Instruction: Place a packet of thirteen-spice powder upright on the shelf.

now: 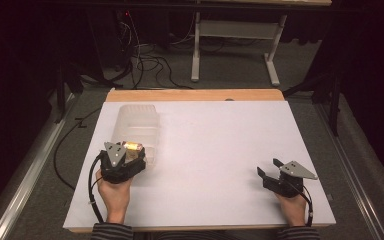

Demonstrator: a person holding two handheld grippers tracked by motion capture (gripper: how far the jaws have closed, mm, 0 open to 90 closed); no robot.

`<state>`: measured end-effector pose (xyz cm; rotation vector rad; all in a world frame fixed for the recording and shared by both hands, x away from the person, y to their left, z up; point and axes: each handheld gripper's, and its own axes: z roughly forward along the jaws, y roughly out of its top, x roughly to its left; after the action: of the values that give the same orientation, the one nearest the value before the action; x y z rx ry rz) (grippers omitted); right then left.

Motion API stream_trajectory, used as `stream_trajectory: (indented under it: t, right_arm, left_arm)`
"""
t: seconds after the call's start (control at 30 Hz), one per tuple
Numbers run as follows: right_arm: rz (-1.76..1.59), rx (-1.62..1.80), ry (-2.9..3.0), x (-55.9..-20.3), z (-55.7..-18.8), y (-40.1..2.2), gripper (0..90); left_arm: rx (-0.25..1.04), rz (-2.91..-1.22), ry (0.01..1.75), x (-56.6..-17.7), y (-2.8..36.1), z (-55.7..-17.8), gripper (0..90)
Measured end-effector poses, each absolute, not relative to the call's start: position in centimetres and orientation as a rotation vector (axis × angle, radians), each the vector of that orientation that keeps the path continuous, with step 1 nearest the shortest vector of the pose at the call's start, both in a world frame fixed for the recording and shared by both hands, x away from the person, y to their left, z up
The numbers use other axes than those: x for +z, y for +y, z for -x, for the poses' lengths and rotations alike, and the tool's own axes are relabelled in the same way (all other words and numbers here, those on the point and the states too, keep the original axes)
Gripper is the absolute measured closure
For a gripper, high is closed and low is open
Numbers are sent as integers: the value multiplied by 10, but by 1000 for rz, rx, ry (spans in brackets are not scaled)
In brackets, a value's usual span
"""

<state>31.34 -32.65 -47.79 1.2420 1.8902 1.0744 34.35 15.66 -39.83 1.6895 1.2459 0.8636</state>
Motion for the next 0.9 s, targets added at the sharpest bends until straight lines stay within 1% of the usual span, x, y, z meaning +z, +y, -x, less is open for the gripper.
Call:
stream_trajectory:
  t: [0.4,0.9]
  right_arm:
    - [-1239,1075,1890,-478,-314,-326,308]
    - [-1238,1075,1890,-478,-313,-326,308]
  left_arm:
    - [853,-1671,1182,-384,146,-335,235]
    - [842,-1676,1126,-377,131,-330,241]
